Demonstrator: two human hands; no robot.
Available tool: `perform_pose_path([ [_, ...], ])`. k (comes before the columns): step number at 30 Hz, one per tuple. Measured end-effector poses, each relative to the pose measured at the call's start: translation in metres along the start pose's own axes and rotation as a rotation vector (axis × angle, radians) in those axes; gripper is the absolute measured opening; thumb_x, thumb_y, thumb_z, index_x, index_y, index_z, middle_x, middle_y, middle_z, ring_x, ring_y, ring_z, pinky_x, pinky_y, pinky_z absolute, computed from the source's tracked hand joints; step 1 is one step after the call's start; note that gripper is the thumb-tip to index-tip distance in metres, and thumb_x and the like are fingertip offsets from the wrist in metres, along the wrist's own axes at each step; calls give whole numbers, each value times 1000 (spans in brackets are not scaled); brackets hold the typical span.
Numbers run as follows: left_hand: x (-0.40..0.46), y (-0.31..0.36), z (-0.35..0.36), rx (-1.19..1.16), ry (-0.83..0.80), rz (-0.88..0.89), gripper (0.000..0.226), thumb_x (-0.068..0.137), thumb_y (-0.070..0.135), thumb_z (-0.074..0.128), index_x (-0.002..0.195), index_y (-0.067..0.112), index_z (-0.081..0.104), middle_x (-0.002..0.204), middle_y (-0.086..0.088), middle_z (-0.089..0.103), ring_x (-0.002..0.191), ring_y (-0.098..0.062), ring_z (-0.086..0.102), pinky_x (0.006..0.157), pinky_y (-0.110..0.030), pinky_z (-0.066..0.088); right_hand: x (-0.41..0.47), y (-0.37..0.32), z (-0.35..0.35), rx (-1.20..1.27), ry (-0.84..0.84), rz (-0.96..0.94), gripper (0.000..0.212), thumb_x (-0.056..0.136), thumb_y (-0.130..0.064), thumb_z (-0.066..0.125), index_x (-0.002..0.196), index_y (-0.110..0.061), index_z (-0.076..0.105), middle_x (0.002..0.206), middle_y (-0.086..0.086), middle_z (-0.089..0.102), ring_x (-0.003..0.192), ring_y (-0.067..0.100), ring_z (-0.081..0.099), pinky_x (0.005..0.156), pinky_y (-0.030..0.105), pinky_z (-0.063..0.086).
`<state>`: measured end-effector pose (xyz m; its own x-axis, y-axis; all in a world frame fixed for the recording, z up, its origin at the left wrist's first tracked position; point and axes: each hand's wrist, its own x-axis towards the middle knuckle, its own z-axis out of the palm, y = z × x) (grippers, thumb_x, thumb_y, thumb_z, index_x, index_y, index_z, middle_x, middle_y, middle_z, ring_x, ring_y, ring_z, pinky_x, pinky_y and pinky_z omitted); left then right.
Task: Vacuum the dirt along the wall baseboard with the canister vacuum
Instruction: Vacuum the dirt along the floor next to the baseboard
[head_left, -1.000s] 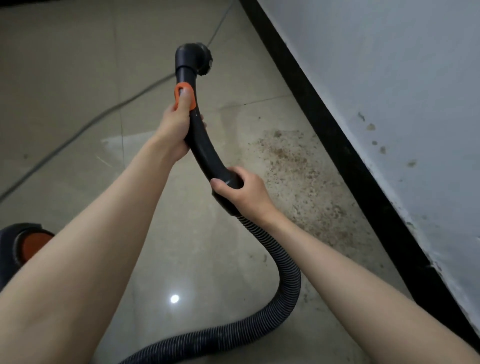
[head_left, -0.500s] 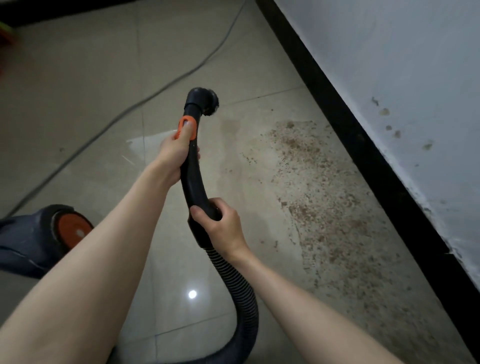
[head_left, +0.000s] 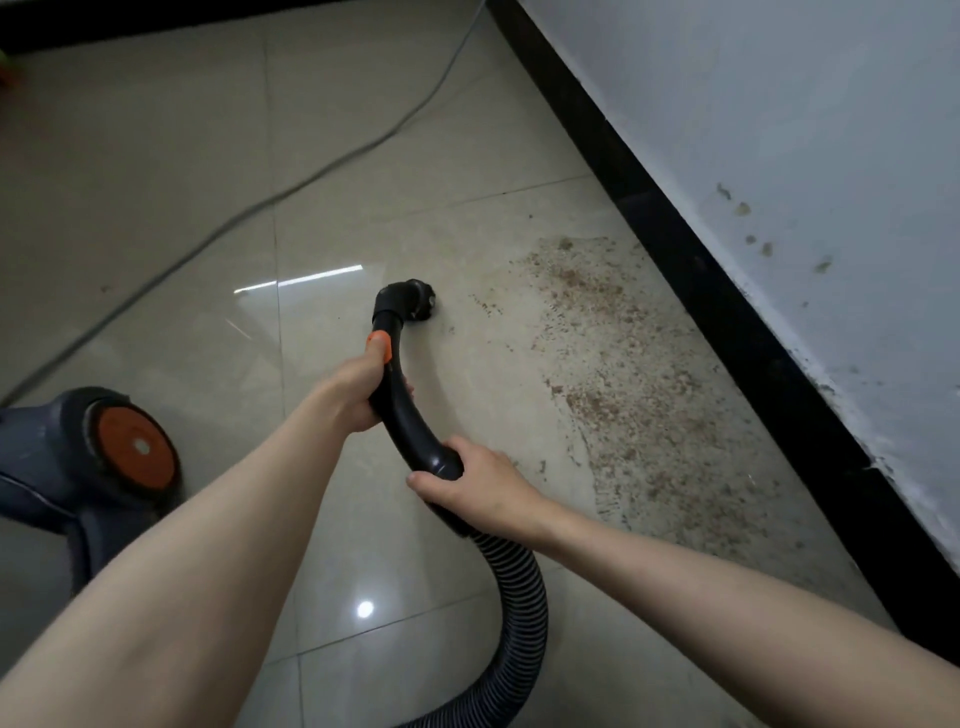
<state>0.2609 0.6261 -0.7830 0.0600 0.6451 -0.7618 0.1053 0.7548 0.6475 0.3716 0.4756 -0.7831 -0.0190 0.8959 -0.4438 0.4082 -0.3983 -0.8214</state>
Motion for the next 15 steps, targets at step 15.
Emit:
perform_pose_path([
  [15,-27,-27,13,271,94,137,51,95,43,39,126,3,43,94,-9,51,82,-24,54,66,-34,47,-40,-2,12,-6,179,80,39,84,-57,57,80,-19,59,80,-1,67,80,22,64,70,35,49],
])
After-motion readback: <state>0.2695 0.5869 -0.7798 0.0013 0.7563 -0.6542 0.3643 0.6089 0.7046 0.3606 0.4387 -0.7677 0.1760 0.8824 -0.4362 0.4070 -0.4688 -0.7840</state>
